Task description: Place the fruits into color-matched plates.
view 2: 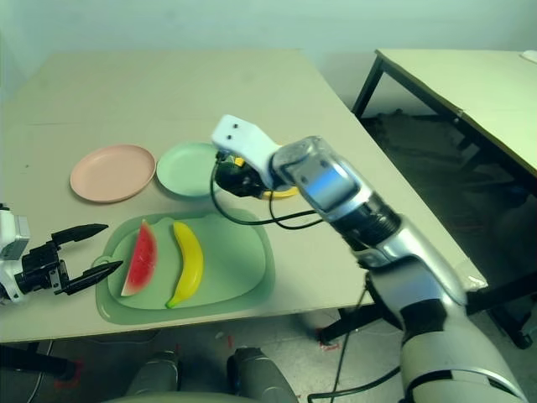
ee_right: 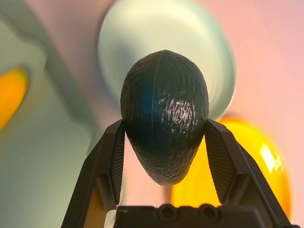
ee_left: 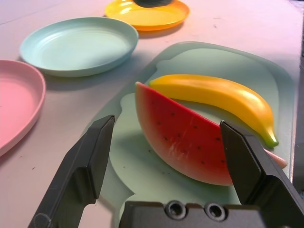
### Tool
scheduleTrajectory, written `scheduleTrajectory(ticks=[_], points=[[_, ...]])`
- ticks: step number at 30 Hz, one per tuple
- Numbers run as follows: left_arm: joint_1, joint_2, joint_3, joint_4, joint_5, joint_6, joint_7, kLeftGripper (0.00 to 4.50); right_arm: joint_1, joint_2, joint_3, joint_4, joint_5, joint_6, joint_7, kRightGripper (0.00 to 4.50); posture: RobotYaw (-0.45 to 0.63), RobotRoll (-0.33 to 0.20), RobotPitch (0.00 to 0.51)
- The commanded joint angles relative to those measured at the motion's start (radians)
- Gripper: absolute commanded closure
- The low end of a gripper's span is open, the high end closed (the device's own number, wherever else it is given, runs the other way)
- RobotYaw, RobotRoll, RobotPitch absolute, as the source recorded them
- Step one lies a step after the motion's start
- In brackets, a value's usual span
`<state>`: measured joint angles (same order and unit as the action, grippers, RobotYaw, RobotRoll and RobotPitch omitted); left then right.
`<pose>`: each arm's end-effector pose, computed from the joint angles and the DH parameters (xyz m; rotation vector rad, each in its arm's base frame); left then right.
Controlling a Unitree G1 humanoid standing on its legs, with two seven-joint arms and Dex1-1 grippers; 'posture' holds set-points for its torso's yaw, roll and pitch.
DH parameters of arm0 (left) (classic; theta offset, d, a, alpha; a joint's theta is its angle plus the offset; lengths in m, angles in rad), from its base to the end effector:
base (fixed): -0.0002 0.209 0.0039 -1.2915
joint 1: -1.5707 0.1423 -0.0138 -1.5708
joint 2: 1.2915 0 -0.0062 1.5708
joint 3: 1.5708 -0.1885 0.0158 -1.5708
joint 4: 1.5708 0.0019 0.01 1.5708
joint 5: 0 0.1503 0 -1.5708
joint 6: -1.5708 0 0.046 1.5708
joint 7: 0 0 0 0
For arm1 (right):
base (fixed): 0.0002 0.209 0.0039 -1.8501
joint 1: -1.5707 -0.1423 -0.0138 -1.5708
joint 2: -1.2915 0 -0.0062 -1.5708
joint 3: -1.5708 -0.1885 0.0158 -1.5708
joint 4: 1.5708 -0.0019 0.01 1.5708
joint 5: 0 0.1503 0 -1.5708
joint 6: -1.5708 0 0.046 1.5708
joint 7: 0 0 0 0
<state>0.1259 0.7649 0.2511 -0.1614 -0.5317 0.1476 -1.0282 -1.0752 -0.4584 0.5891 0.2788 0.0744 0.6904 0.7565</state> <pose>0.1901 0.3083 0.1263 0.2309 0.1200 -0.8824 0.3437 -0.0962 0.2258 -0.7859 0.3095 0.9233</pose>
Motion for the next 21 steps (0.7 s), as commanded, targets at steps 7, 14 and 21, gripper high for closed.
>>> scheduleTrajectory(ticks=[7, 14, 21], points=[[-0.026, -0.026, 0.012, -0.099, -0.002, 0.178, 0.191, 0.0, -0.095, 0.205, -0.02, 0.501, -0.156, -0.427, 0.021, 1.82, 0.11, 0.0, 0.073], [-0.092, -0.052, 0.005, -0.13, 0.019, 0.254, 0.305, 0.0, -0.159, 0.312, -0.051, 0.779, -0.239, -0.598, 0.002, 1.82, 0.14, 0.0, 0.083], [-0.102, -0.059, 0.002, -0.14, 0.023, 0.265, 0.319, 0.0, -0.166, 0.352, -0.079, 0.92, -0.3, -0.668, -0.024, 1.82, 0.14, 0.0, 0.083]])
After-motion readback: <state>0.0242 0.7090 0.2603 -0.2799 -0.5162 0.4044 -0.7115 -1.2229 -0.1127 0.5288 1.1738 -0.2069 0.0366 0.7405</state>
